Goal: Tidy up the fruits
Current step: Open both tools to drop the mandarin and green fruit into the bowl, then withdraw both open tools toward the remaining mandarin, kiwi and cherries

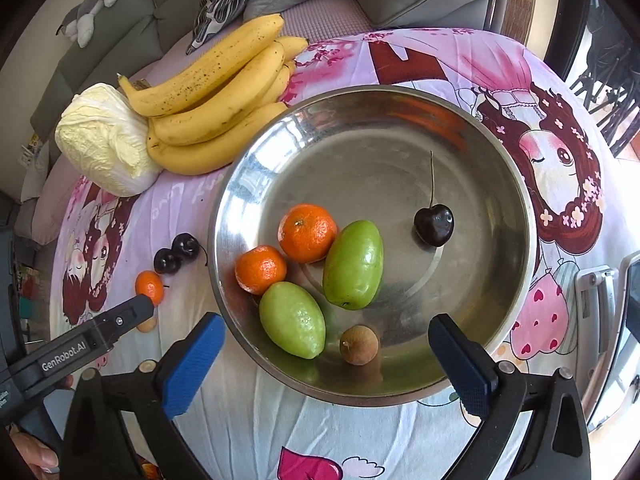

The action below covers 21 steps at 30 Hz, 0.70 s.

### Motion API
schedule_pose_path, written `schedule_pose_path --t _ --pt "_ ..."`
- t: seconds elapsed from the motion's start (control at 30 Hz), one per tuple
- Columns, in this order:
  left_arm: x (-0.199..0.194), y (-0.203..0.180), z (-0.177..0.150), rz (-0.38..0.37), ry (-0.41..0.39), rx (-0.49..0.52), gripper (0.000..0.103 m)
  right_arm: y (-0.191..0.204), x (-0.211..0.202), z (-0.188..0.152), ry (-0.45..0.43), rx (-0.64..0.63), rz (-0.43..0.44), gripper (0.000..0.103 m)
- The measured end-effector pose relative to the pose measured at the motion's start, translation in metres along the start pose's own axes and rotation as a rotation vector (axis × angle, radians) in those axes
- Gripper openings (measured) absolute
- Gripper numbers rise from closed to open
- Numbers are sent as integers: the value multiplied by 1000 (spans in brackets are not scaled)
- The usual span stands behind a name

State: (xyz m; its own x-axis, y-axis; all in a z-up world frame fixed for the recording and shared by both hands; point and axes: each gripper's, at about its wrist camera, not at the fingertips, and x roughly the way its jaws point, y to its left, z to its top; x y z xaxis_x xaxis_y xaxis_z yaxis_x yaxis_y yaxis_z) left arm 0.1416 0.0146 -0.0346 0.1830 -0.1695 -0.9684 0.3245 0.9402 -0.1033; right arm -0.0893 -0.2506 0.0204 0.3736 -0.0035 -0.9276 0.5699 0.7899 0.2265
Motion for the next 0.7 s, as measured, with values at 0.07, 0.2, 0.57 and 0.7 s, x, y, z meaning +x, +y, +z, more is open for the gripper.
schedule_pose_path --t 0.07,0.2,0.57,0.7 --pt "-3 6 -4 3 -13 -2 95 3 0 -1 -3 -6 15 103" --pt "-9 15 -9 28 -41 -18 95 11 0 -3 -5 -29 30 103" --pt "-2 24 1 19 -45 -39 95 24 4 6 41 -27 -11 103" --pt "-6 34 4 2 -33 -59 95 40 0 13 22 -55 19 103"
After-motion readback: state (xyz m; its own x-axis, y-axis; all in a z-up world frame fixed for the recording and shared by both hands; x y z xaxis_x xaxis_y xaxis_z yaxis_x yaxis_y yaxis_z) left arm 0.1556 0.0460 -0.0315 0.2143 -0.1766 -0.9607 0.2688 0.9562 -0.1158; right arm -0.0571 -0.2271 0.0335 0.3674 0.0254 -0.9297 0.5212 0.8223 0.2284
